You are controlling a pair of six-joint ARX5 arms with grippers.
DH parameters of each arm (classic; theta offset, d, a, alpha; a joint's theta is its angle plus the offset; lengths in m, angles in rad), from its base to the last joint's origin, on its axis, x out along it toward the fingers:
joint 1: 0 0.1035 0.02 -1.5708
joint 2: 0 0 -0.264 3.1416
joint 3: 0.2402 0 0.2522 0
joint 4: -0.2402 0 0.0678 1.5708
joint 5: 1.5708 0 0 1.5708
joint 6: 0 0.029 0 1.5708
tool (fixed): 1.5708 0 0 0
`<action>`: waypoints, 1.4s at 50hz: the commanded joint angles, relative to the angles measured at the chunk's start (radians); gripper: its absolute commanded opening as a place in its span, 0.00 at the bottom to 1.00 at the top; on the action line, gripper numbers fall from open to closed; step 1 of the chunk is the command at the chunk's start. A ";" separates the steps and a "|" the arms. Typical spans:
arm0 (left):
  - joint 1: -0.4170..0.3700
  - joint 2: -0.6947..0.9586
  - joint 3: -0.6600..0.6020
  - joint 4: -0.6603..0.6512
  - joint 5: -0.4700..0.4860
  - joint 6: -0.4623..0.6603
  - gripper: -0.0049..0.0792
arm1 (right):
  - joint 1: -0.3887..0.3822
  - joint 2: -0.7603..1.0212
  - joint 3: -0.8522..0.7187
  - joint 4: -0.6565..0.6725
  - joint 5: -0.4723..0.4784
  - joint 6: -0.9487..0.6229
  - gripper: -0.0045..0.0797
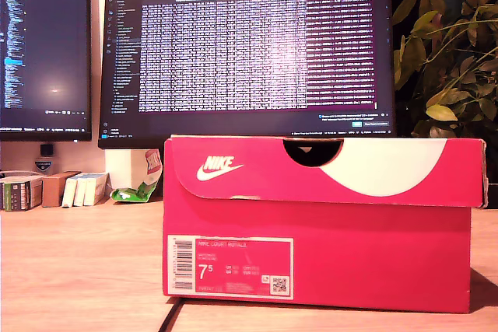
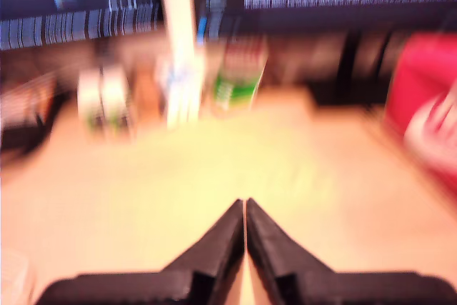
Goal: Close the red shoebox by pushing the lid with your left arm and holding the box in place with your right arm
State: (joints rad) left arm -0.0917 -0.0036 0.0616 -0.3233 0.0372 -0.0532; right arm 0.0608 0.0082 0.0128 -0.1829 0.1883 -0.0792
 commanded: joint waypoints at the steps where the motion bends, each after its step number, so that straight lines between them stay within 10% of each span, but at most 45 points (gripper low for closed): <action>1: -0.003 -0.008 -0.026 -0.018 -0.003 -0.028 0.04 | 0.002 -0.006 -0.005 0.008 0.015 0.002 0.04; 70: 0.031 -0.008 -0.020 -0.070 -0.038 -0.025 0.04 | -0.004 -0.006 -0.005 0.007 0.005 0.001 0.04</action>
State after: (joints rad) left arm -0.0734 -0.0036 0.0643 -0.3752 -0.0017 -0.0753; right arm 0.0605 0.0082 0.0128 -0.1822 0.1936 -0.0795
